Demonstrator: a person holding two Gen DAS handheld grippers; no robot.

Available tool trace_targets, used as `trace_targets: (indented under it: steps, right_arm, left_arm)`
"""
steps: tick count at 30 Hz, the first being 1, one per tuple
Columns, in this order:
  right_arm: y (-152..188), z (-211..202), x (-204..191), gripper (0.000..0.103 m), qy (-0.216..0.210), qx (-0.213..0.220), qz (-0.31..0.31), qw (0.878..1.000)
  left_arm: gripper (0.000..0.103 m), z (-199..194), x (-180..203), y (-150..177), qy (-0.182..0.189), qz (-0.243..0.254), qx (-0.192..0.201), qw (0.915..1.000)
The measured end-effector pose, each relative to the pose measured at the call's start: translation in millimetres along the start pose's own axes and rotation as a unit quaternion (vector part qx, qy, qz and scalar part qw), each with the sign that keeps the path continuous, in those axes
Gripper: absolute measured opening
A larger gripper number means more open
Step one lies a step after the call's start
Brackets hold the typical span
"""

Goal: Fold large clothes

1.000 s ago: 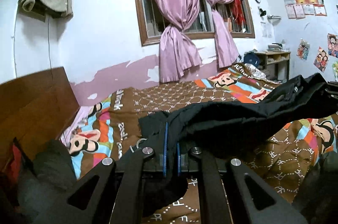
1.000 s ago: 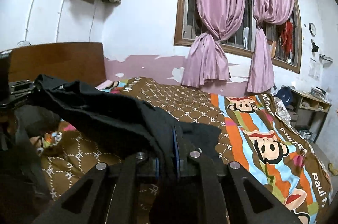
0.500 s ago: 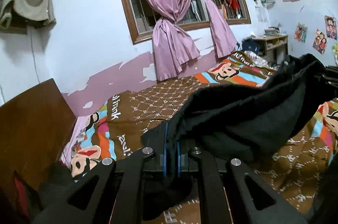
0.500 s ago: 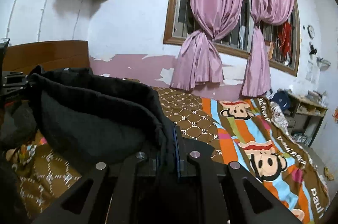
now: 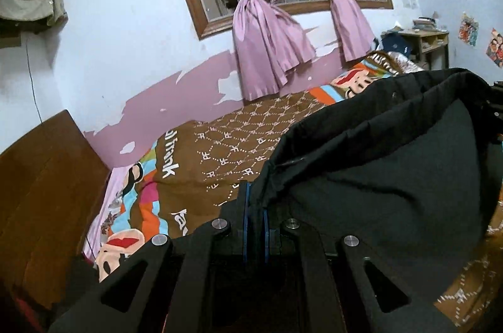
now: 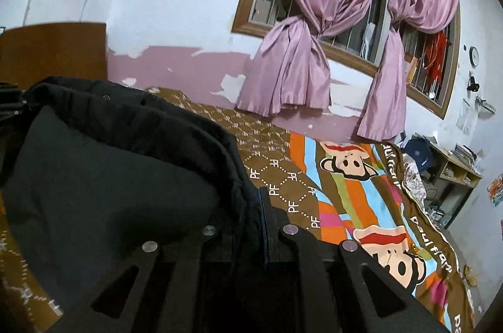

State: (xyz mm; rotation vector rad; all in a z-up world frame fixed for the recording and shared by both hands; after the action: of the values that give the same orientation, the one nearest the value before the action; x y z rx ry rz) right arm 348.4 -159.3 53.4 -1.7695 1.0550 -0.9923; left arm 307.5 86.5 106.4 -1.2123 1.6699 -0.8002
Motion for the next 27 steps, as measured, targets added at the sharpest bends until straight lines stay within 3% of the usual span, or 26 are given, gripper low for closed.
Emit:
trace_targets:
  steps: [8,16,18,19,20,21,23,24,27]
  right_arm:
    - [47.7,82.3,-10.0,0.010,0.006,-0.048,0.018,0.999]
    - [63.8,105.0,-13.3,0.018,0.001,-0.072,0.015,0.997]
    - [62.3,99.9,-13.4,0.030,-0.005,-0.068,0.019,0.998]
    - [60.7,95.6,-12.2,0.046,-0.006,-0.064,0.020,0.998]
    - [58.5,90.0,-11.6,0.058,-0.006,-0.058,0.023,0.998]
    - [55.8,81.7,-9.9,0.060,-0.009,-0.050,0.028,0.998]
    - [51.4,65.2,-8.0,0.062,-0.023,-0.044,0.033,0.998]
    - [50.0,58.5,-7.5,0.063,-0.027,-0.043,0.035,0.998]
    - [49.8,32.0,-9.2,0.079,-0.048,-0.041,0.045,0.997]
  left_arm:
    - [0.005,78.7,-5.8,30.4,0.000,-0.006,-0.050,0.9987]
    - [0.008,125.2,-1.9,63.6,0.015,-0.015,-0.100,0.9947]
    - [0.021,125.3,-6.0,67.2,0.015,-0.026,-0.109,0.9936]
    - [0.026,123.7,-8.0,66.4,0.010,-0.030,-0.108,0.9937]
    - [0.039,119.9,-11.5,65.5,0.001,-0.034,-0.105,0.9938]
    - [0.056,114.7,-15.0,63.3,-0.010,-0.038,-0.102,0.9940]
    - [0.076,103.6,-25.5,59.4,-0.042,-0.049,-0.092,0.9936]
    - [0.081,94.8,-30.8,57.9,-0.052,-0.058,-0.084,0.9934]
    - [0.081,67.4,-35.9,56.5,-0.044,-0.071,-0.067,0.9942]
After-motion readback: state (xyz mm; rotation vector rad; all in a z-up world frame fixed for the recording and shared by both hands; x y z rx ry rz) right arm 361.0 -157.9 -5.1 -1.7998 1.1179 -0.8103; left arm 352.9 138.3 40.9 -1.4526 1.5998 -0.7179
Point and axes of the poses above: each gripper's, at about its wrist camera, not at the fingertips, and z roughly the way its jaws point, x to its right, y to its underside, the point moved 6 cm from there along z, roughly the way its jaws point, and after that the axes turned 5 degrees about x, right-handed, at the moved point
